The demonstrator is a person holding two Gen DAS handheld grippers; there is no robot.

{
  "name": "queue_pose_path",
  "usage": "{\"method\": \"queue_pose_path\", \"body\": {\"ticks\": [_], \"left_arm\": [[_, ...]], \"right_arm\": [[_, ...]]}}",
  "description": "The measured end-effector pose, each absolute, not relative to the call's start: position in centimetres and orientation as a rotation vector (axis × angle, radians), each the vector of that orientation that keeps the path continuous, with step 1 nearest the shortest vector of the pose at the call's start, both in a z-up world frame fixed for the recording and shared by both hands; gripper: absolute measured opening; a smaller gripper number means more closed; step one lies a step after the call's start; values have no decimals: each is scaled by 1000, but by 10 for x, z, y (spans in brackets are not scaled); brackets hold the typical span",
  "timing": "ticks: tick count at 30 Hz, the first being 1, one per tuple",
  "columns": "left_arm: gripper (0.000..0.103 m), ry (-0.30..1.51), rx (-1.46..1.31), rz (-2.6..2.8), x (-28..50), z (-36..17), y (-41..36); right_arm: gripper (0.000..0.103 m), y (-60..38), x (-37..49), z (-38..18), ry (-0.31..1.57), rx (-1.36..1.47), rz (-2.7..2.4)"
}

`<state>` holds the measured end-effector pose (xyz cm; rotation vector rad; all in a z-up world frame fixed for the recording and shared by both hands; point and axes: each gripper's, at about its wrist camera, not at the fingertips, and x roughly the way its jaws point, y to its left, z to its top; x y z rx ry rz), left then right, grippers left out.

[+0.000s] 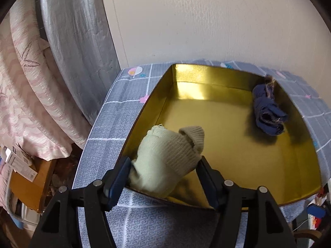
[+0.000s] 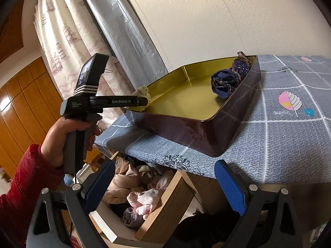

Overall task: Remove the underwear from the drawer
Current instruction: 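Carry the cream knit hat into the gold tray and release it, then lower the right tool into the drawer and grasp the pink-white cloth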

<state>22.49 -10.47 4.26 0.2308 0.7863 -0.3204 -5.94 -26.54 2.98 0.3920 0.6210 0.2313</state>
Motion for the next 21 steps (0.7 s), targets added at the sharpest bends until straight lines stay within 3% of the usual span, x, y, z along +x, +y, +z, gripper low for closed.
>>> {"method": "queue_pose_path", "body": {"ticks": [10,21], "left_arm": [[66,614,171,-324,190,68,-85],[66,645,134,-327,142,47,-50]], "right_arm": [[97,-258,-59,30,629,381,236],[97,-250,-59,32,653,340,230]]}}
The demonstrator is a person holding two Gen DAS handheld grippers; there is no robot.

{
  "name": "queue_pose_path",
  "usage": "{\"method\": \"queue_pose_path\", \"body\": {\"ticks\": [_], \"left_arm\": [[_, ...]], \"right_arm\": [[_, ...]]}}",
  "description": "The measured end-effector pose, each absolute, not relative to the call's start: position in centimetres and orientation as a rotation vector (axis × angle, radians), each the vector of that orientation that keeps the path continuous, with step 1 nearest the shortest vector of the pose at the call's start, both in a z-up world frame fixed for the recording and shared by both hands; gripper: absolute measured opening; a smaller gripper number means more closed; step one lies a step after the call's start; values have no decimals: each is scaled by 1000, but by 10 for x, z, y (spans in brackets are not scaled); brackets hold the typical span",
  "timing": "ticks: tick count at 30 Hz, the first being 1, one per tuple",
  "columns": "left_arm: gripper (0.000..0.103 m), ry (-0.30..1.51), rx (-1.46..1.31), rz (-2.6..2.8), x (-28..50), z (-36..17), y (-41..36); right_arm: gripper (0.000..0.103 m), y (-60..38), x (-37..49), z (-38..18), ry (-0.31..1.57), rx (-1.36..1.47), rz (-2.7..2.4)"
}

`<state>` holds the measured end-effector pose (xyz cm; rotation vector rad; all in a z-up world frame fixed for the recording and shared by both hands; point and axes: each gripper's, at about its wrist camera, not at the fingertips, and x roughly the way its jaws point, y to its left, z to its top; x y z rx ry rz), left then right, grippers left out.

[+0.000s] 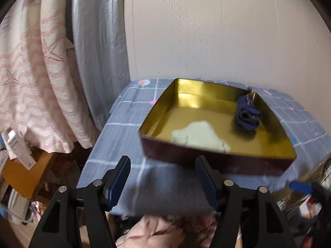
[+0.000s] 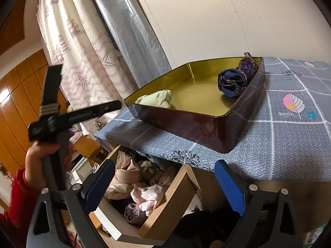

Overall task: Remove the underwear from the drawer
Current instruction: 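Lower the right tool into the drawer and grasp the pink-white cloth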

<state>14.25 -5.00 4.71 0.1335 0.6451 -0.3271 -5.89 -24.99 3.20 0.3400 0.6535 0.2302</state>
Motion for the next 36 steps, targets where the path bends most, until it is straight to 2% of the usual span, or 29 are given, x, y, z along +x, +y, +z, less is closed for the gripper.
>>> {"method": "queue_pose_path", "body": {"ticks": [7,9,15,36], "left_arm": [[66,734,47,-246,124,6,-7],[66,760,43,-228,120,-5,-2],[66,846,83,-190,116,-28,7],[66,963,161,-187,118,-63,8]], "right_arm": [[95,-207,-57,46,704,65,254],[84,-195,-53,47,736,16,284],[68,-167,-22,25,948,-21,409],[62,-126,30,-44,1250,-283,356]]}}
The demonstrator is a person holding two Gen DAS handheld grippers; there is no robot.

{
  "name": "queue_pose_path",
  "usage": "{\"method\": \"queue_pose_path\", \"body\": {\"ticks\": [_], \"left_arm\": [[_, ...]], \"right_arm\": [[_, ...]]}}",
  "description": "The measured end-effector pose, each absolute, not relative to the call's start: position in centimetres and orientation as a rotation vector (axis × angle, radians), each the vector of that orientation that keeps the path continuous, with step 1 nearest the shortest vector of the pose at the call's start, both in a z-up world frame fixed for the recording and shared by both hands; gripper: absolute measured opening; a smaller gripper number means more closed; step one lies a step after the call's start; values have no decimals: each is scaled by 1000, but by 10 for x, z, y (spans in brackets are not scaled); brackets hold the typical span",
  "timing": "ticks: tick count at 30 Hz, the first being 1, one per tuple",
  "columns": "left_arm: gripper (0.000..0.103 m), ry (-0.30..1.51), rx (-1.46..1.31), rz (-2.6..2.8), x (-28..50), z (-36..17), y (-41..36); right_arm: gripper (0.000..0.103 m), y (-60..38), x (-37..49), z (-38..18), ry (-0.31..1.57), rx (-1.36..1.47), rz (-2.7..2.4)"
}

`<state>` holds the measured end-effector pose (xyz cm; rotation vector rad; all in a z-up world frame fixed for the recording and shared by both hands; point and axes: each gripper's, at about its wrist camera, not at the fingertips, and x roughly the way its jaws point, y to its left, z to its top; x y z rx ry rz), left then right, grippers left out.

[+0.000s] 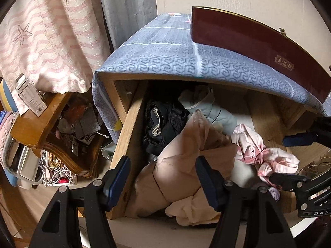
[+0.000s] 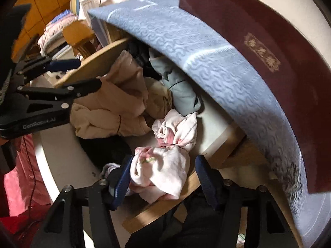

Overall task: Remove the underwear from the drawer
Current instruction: 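Lower the right tool into the drawer and grasp the pink-white cloth, then lift the pink-white cloth with the right gripper while the left gripper grasps beige tights in the drawer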

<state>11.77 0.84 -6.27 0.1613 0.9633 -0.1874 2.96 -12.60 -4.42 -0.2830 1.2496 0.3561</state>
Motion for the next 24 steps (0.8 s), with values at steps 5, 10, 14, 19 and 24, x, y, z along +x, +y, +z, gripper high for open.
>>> {"method": "queue_pose_path", "body": {"ticks": [5,10,14,19,24], "left_arm": [[66,965,163,-181,118,-64,10],[66,967,158,-175,117,-64,13],[66,969,159,-174,118,-65,13],[66,971,172,-193,118,-65,6],[66,996,235,-229,122,-68,-10]], "right_arm": [[48,-118,38,-58,1323,-315,379],[30,-117,36,-60,1293,-342,384],[23,-123,29,-45,1231,-286,389],[22,-139,20,-19,1139,-199,405],[22,-148,6,9,1070,-145,412]]}}
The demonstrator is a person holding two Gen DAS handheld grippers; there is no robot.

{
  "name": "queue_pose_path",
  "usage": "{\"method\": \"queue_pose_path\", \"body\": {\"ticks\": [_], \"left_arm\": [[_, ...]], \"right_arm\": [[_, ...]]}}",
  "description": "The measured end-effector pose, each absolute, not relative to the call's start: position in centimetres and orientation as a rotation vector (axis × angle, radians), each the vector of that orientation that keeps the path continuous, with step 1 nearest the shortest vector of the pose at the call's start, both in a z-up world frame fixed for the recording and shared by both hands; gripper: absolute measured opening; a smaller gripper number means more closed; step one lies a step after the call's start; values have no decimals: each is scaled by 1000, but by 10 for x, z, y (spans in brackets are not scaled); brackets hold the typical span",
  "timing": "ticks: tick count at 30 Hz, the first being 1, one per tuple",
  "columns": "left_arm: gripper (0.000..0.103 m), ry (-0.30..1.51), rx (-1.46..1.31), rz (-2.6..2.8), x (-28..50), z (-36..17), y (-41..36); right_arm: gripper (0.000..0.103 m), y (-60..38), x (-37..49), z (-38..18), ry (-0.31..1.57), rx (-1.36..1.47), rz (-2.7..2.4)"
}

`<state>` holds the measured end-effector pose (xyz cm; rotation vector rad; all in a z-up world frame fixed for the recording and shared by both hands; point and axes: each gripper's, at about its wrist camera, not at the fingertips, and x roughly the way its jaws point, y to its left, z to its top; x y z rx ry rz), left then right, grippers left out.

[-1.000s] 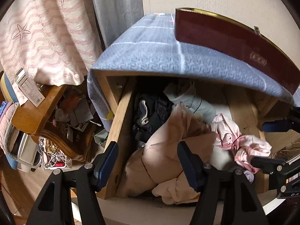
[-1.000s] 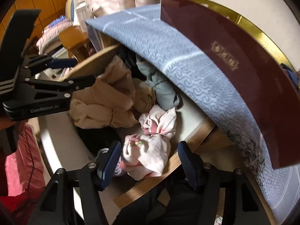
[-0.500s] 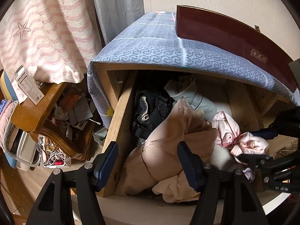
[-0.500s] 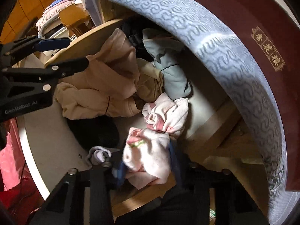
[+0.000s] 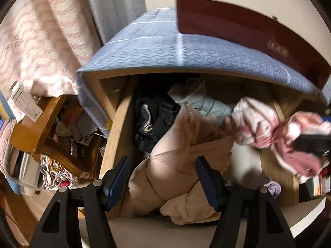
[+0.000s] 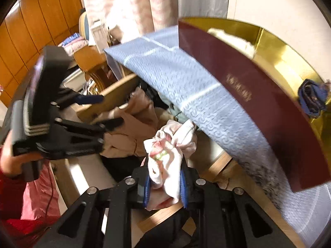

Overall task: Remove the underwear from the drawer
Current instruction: 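Lift the pink-white cloth with the right gripper while the left gripper grasps beige tights in the drawer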

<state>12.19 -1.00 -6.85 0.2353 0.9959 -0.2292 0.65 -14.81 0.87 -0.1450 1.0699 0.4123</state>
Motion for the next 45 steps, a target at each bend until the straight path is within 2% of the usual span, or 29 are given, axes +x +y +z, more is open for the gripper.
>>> {"method": "queue_pose_path", "body": {"ticks": [12,17,28,30,32,35,45], "left_arm": [[66,1129,368,-356,144,-70,-37],[66,1258,436,-439,161,-80,-54],[66,1345,624,-483,191,-88,-87],[61,1340,616,-477,194,-89,-90],[51,1314,624,-472,193,-87,-92],[45,1276,631,-476,188,-83,-95],[40,1200,522,-491,171,-65,-61]], "right_arm": [[22,-166,-18,37,980,-33,428],[22,-176,-24,43,960,5,433],[22,-182,-31,47,913,67,445],[22,-187,-36,51,898,85,450],[22,-191,-40,56,881,102,461],[22,-198,-45,67,850,123,463],[22,-215,-53,87,782,213,504]]}}
